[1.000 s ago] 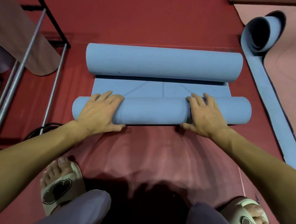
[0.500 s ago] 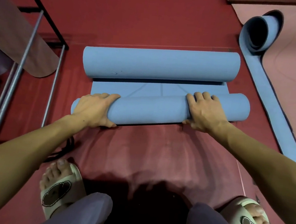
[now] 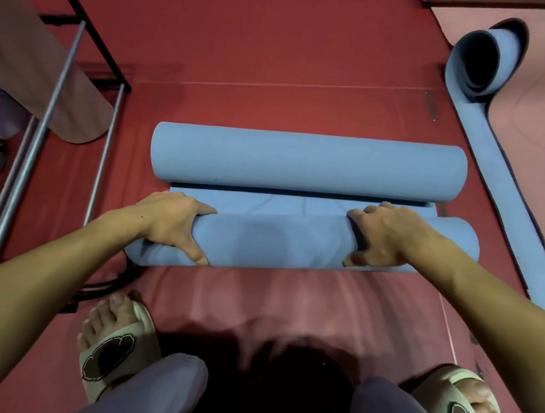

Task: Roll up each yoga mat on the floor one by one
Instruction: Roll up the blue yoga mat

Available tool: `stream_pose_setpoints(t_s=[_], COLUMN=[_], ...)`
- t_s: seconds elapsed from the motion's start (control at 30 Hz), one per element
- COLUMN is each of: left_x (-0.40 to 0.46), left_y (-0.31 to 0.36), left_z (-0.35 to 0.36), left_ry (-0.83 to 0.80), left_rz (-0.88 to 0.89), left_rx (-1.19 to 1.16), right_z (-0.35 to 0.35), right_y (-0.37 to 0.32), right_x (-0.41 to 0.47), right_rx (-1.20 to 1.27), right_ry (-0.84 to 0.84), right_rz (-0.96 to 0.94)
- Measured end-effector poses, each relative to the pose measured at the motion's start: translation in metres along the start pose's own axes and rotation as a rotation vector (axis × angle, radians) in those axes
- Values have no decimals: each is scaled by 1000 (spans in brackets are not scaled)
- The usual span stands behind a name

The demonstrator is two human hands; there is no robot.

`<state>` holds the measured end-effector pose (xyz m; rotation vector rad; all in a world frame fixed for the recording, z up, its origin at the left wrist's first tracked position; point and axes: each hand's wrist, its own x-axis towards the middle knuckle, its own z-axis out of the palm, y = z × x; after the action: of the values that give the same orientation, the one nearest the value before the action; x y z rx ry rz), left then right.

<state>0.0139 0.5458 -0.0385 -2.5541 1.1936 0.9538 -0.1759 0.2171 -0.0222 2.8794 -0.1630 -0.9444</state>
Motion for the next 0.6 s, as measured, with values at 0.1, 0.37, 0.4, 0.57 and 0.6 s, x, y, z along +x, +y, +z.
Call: stream_pose_setpoints(t_s=[0.1,0.37,0.4,0.57,0.6], left_x=[-4,-6,-9,-15,-14], left_y=[0,0,1,6,6], left_z=[5,6,7,8,6], left_ry=[-63,-115,-112,-72,-69], left_rz=[47,62,54,76,84], left_rx=[-20,-93,-86,-8,9], right_z=[6,2,2,-1,-3], right_y=[-1,-3,-4,-8,-7], right_x=[-6,-11,-10,-4,-3], right_rx=[28,106,103,81,77], right_ry=[-67,-145,-160,-273,-288], right_rz=[-7,14,18,27,30])
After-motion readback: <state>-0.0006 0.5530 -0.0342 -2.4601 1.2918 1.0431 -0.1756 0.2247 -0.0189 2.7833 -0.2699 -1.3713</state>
